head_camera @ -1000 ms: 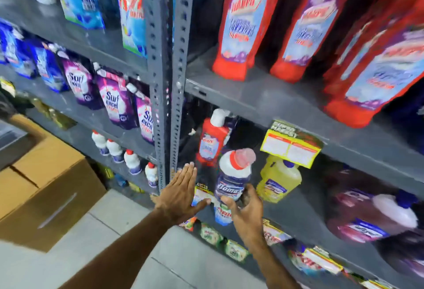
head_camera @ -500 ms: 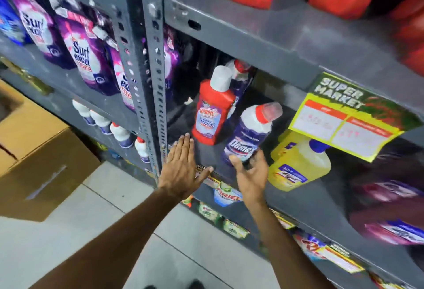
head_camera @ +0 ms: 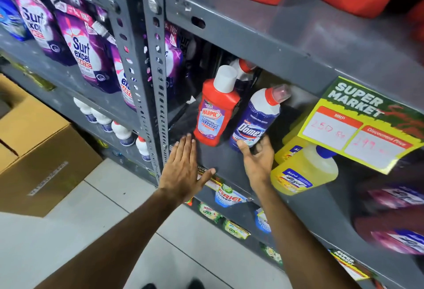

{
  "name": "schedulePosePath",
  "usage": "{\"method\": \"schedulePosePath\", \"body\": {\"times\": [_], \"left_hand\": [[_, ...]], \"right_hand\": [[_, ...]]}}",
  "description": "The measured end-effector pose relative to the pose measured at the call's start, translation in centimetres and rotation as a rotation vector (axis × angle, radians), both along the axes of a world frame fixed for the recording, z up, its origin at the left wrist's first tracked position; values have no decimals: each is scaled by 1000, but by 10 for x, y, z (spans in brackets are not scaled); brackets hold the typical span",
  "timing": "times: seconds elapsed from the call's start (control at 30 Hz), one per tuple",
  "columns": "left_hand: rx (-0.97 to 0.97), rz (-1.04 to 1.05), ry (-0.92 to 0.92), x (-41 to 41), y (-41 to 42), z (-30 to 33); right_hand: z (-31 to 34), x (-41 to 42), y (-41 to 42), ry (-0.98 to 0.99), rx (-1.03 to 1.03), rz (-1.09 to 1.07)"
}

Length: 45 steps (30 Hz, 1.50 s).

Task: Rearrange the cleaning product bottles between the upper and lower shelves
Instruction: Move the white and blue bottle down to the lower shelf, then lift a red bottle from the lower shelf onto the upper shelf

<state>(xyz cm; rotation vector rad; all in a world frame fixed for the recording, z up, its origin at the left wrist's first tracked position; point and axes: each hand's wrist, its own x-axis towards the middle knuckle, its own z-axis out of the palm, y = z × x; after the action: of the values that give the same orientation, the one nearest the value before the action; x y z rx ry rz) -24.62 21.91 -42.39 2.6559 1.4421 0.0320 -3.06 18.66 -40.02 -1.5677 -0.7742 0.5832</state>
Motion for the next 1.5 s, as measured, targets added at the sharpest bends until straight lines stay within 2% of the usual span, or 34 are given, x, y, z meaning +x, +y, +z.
{"method": "schedulePosePath", "body": {"times": [0.17, 0.3, 0.4, 0.53, 0.77, 1.03, 1.3, 1.5], "left_hand": [[2, 8, -23, 0, -2, -2], [-9, -3, 7, -1, -2, 1], [0, -10, 30, -2, -2, 5], [-29, -13, 49, -2, -2, 6], [-27, 2, -47, -2, -2, 3], [-85, -4, 26, -13, -11, 22], [47, -126, -150, -60, -51, 110], [194, -225, -276, -84, -62, 191]], "right_hand": [[7, -18, -16, -39, -8, -102], [3, -70, -47, -240, 39, -264], [11, -96, -41, -201, 33, -117], [32, -89, 3, -154, -17, 65], [44, -74, 41, -126, -28, 96], [50, -76, 4, -103, -58, 165], [104, -95, -80, -107, -74, 135], [179, -109, -119, -176, 50, 109]]}}
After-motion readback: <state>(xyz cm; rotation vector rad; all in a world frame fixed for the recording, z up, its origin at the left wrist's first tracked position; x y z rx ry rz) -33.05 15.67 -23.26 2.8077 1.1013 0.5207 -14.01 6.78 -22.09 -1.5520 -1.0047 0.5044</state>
